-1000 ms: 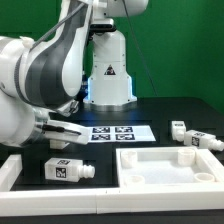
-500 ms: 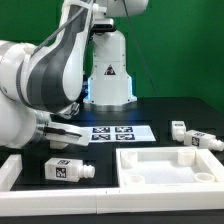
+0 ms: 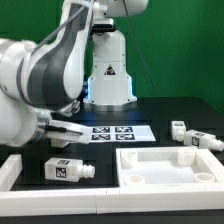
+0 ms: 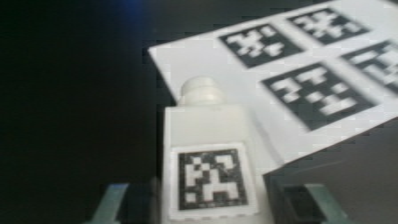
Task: Assemble one leg
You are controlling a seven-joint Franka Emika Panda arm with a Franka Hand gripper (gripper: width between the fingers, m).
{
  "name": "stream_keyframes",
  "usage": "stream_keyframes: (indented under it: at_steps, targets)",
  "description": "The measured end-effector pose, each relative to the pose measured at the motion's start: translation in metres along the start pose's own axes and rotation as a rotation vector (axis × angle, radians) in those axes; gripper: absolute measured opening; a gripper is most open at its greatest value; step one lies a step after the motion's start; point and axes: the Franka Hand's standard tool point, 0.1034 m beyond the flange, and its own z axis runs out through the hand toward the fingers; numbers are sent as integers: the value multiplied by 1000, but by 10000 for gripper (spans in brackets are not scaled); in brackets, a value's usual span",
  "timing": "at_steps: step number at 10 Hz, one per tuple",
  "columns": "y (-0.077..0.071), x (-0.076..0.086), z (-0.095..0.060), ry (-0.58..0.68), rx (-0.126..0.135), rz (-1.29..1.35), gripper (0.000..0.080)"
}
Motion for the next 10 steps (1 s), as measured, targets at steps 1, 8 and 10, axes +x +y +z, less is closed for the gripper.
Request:
stream_keyframes:
  at_steps: [1,8,10]
  targets:
    - [-12,-16,-15,13,-2,-18,285]
    - [-53,-23,-53,443,-39,-66,285]
    - [-117,-62,-83,624,-38,-149,286]
